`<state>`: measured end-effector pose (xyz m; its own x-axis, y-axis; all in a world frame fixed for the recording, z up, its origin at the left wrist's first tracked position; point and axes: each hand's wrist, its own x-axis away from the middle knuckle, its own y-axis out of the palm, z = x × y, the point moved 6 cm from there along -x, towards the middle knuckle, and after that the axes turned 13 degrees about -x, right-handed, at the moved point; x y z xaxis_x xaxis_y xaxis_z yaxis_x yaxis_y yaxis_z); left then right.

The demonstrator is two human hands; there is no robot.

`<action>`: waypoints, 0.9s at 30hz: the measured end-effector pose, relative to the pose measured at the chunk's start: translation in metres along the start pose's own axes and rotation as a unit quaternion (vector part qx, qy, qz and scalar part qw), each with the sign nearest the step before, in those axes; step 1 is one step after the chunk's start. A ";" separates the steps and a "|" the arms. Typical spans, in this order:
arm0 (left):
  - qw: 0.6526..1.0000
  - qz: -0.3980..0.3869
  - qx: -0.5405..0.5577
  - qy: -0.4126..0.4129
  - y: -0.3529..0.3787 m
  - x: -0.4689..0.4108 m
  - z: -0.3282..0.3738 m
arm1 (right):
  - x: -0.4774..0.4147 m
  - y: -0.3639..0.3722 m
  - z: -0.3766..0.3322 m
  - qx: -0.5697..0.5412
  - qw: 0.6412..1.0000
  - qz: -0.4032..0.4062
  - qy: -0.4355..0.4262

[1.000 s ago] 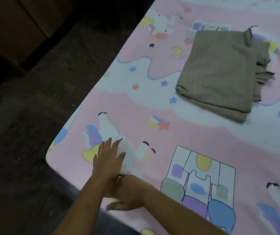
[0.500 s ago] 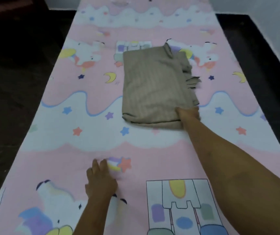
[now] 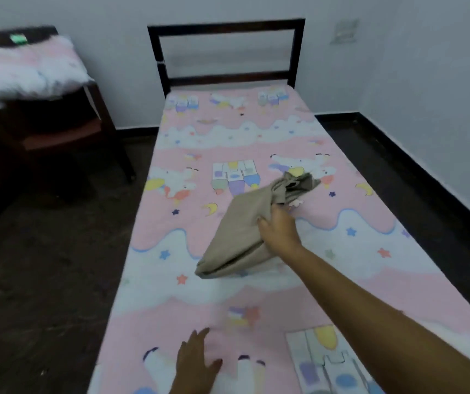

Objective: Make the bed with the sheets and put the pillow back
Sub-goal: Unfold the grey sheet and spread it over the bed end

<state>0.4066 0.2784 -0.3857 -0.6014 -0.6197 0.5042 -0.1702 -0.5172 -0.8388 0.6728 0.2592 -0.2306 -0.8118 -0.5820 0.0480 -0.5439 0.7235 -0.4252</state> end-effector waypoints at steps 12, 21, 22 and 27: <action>0.919 0.152 0.363 0.030 -0.141 0.249 -0.090 | 0.310 0.057 -0.132 -0.144 0.972 -0.074 0.171; 0.912 0.275 0.238 0.192 -0.254 0.353 -0.030 | 0.367 0.015 -0.241 -0.243 0.958 -0.087 0.124; 0.912 0.298 0.201 0.197 -0.264 0.365 -0.023 | 0.370 0.011 -0.249 -0.257 0.955 -0.096 0.112; 0.877 0.434 0.083 0.191 -0.293 0.427 0.004 | 0.409 -0.022 -0.277 -0.319 0.939 -0.113 0.059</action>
<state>0.2024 0.1630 0.0766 -0.6710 -0.5963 -0.4406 0.5771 -0.0469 -0.8153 0.2941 0.1079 0.0490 -0.6581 -0.7292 0.1872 -0.6913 0.6838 0.2334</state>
